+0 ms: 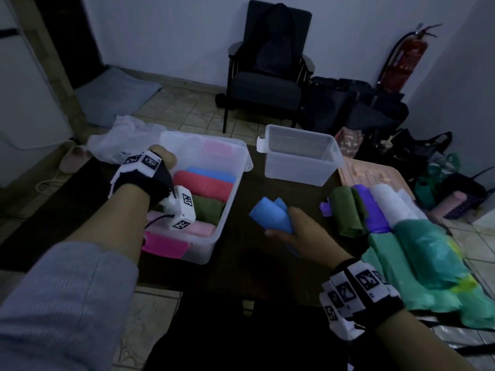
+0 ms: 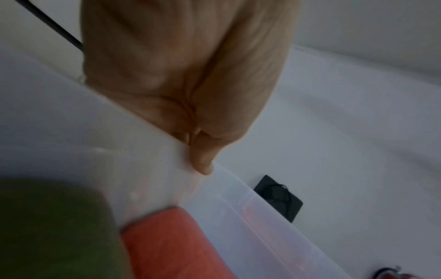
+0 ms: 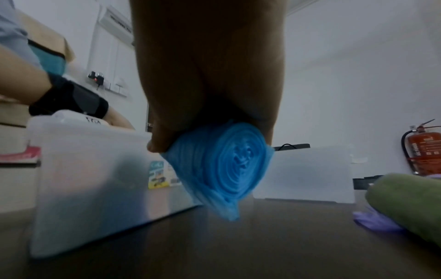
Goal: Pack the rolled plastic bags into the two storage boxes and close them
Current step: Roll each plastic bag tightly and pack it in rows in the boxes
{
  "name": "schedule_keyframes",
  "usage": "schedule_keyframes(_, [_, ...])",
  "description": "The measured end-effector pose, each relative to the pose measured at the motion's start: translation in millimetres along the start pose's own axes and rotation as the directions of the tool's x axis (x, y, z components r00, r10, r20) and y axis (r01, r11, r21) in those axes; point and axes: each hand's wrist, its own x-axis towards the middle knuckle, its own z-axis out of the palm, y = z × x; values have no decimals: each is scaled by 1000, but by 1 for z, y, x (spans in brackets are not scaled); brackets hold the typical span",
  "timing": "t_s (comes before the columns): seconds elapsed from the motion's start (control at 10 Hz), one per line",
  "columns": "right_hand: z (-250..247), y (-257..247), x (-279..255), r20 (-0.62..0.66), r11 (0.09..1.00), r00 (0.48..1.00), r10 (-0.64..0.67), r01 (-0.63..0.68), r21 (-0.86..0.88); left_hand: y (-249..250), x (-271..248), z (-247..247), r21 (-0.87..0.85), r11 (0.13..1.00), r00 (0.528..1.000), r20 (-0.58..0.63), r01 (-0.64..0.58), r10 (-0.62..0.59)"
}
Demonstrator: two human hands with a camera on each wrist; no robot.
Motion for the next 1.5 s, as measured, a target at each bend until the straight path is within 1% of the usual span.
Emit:
schedule_keyframes(0.1, [-11,-13,7,-136,993,990,-33,49,111,26,-91,-29,-78,997,999,-34,20,-22])
schedule_keyframes(0.2, [-28,-36,14,-240,984,967,-85,120,135,24,-101,-36,-250,968,997,-74,18,-38])
schedule_keyframes(0.3, [-44,-69,23,-380,968,908,-176,229,101,15,-111,-39,-369,929,994,-112,-37,-5])
schedule_keyframes(0.4, [-56,-108,34,-484,946,832,-271,323,25,4,-126,-38,-509,854,986,-165,-110,28])
schedule_keyframes(0.5, [-58,-141,51,-450,938,824,-344,324,-123,-5,-143,-36,-575,799,974,-218,-177,59])
schedule_keyframes(0.6, [-50,-159,65,-312,875,862,-399,256,-412,-10,-154,-34,-593,780,966,-254,-198,52])
schedule_keyframes(0.7, [-38,-170,74,-237,786,878,-417,216,-579,-16,-162,-32,-574,798,959,-283,-183,16])
schedule_keyframes(0.8, [-26,-182,81,-255,756,880,-400,159,-635,-24,-171,-29,-558,801,938,-347,-217,12])
schedule_keyframes(0.9, [-13,-186,86,-238,760,907,-348,125,-637,-31,-175,-25,-553,799,928,-372,-235,16])
schedule_keyframes(1.0, [-5,-182,87,-151,823,951,-268,145,-549,-30,-179,-25,-547,803,919,-395,-237,2])
schedule_keyframes(1.1, [-11,-178,86,-39,878,976,-214,174,-445,-29,-179,-24,-569,788,921,-388,-236,-5])
schedule_keyframes(1.2, [-18,-174,93,114,925,976,-186,213,-314,-28,-177,-22,-575,782,921,-389,-241,-2])
schedule_keyframes(1.3, [-17,-175,101,174,891,969,-174,230,-392,-29,-178,-21,-573,781,918,-397,-249,0])
schedule_keyframes(1.4, [-12,-178,101,179,815,970,-165,237,-529,-29,-179,-20,-577,777,914,-405,-251,-5])
schedule_keyframes(1.5, [-6,-178,98,146,839,965,-218,262,-476,-28,-180,-20,-587,770,913,-407,-251,-13])
